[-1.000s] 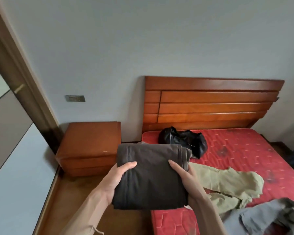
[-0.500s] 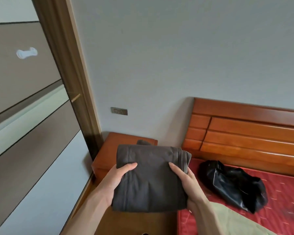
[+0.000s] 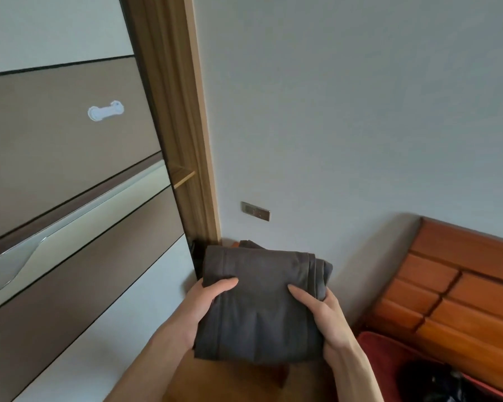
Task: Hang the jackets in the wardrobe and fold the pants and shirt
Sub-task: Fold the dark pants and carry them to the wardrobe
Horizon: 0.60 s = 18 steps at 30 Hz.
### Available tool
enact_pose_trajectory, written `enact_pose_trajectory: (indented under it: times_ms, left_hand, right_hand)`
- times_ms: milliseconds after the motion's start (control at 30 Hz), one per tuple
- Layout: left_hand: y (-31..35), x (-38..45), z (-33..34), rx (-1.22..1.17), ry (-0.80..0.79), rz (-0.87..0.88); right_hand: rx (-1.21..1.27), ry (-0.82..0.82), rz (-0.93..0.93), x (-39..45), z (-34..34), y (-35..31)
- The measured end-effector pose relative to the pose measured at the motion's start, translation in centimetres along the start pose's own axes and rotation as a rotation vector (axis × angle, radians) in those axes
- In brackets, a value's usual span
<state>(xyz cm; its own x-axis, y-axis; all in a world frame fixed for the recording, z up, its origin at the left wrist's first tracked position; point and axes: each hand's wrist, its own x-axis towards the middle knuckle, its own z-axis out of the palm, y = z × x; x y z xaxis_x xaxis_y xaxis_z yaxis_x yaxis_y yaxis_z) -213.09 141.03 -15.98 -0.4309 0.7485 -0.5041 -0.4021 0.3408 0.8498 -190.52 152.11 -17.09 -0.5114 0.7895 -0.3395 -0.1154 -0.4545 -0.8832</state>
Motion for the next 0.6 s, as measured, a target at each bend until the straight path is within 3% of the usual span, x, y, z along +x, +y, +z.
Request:
enact_pose_trajectory:
  times_ms: [267,600]
  left_hand:
    - [2.7,4.8,-3.6,-0.028,0.111,0.008]
    - [8.4,12.8,-9.4,-0.078,0.079,0.03]
  right_hand:
    - [-0.076,-0.055,0.021,8.2,4.1,-1.1]
    - [-0.116,-0.07,0.017,17.9,11.4,-2.3]
